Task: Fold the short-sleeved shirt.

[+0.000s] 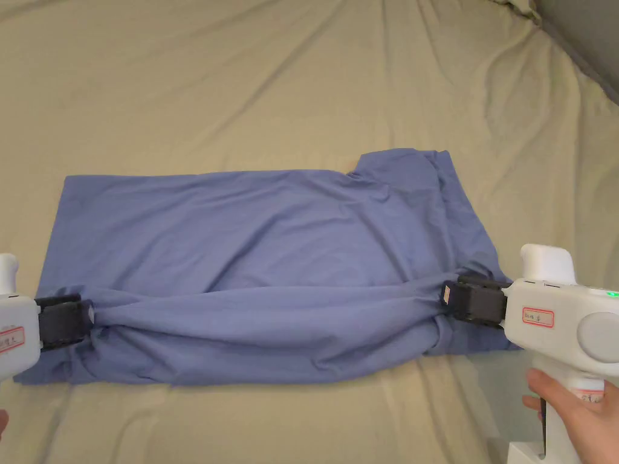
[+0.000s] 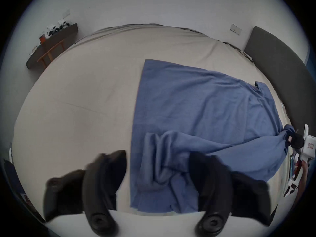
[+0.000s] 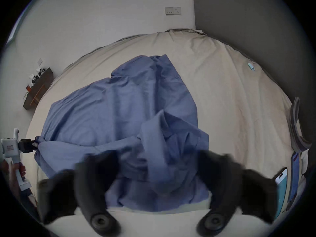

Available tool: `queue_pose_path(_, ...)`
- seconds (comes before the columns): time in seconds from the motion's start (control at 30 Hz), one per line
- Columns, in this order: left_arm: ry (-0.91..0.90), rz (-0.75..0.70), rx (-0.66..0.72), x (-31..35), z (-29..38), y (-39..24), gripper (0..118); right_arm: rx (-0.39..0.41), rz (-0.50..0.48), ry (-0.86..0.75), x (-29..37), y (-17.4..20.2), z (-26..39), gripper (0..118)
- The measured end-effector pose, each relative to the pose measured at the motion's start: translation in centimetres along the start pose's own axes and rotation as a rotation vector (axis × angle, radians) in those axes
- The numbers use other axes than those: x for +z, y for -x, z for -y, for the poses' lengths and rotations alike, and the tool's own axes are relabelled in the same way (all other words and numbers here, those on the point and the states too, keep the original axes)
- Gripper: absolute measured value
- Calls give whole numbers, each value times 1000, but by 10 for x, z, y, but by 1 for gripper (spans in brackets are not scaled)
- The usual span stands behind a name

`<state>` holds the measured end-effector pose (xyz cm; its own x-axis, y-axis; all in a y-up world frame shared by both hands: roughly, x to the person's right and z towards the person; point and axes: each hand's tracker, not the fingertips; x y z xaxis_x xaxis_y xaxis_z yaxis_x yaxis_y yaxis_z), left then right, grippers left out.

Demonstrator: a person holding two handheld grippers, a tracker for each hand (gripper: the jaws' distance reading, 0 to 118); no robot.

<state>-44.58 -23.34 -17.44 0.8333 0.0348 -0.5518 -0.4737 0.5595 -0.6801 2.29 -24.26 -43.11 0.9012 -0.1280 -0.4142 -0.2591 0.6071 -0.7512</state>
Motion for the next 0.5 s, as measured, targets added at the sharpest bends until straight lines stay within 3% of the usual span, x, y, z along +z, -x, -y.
queue_pose_path(0.3, -226, 9, -81, 125, 34, 0, 82, 79, -11, -185, 112, 16, 22, 106)
queue_pose_path(0.33, -264, 5, -83, 141, 42, -1, 66, 85, -19, -209, 127, 18, 28, 98)
queue_pose_path(0.37, -309, -4, -84, 161, 52, -4, 35, 103, -20, -239, 143, 22, 35, 81)
queue_pose_path(0.4, -352, -6, -87, 177, 62, -5, 2, 119, -11, -262, 158, 25, 44, 51)
queue_pose_path(0.43, -369, -8, -66, 189, 71, -8, 0, 130, 2, -280, 169, 29, 52, 6)
queue_pose_path(0.5, -366, 5, -46, 211, 89, -9, 0, 130, 54, -342, 188, 35, 74, 4)
